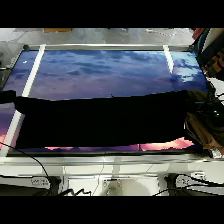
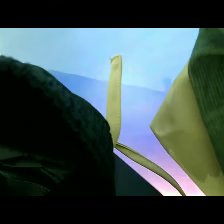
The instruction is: Fold the clothes and pants, and hang the long-sleeved shirts on hangers.
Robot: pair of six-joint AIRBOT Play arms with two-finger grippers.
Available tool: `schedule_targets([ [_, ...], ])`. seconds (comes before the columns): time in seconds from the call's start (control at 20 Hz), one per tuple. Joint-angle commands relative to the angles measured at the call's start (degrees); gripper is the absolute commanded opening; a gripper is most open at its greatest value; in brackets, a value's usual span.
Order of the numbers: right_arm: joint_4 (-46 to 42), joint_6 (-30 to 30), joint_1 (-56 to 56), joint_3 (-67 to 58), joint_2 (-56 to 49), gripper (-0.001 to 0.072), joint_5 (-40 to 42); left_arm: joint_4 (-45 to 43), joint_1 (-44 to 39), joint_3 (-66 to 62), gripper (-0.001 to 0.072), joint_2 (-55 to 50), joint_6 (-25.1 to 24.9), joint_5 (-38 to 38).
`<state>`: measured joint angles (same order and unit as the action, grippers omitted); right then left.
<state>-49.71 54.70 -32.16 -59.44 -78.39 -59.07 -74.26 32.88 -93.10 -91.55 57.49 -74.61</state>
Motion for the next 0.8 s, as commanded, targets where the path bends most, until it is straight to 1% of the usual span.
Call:
schedule_targets([
  [0.0,-0.22,-0.13,0.04,-0.02,0.00,0.0028,-0.04,-0.74,-0.04,0.00,0.0012,-4.33,0.24,-3.58],
  [0.05,-0.24,-0.13,0.04,-0.02,0.00,0.0028,0.00,-0.74,-0.04,0.00,0.0024,-5.20,0.24,-3.67],
  [0.3,-0.24,-0.31,0.07,-0.02,0.00,0.0028,0.33,-0.79,0.00,0.00,0.0024,-6.14,0.22,-2.86],
  [0.35,-0.24,-0.31,0.07,-0.02,0.00,0.0029,0.37,-0.79,0.02,0.00,0.0044,-6.14,0.20,-2.91],
  [0.4,-0.26,-0.31,0.07,-0.02,0.00,0.0028,0.42,-0.76,0.00,0.00,0.0221,-6.14,0.22,-2.91],
  [0.45,-0.26,-0.28,0.07,-0.02,0.00,0.0028,0.55,-0.76,0.00,-0.02,0.0567,-6.12,0.24,-2.84],
  [0.5,-0.26,-0.31,0.07,-0.02,0.00,0.0029,0.59,-0.79,0.00,-0.02,0.0698,-6.12,0.87,-2.69],
  [0.6,-0.26,-0.31,0.07,-0.02,0.00,0.0028,0.61,-1.95,0.28,-0.02,0.0686,-6.12,2.78,-2.60],
  [0.65,-0.28,-0.31,0.07,-0.02,0.00,0.0029,0.59,-4.63,0.44,-0.02,0.0670,-6.12,5.66,-2.91],
  [0.7,-0.31,-0.31,0.07,-0.02,0.00,0.0029,0.59,-8.35,0.68,-0.02,0.0626,-6.12,9.20,-3.78],
  [0.75,-0.37,-0.31,0.07,-0.02,0.00,0.0029,0.59,-11.89,1.05,-0.02,0.0624,-6.14,11.72,-5.53],
])
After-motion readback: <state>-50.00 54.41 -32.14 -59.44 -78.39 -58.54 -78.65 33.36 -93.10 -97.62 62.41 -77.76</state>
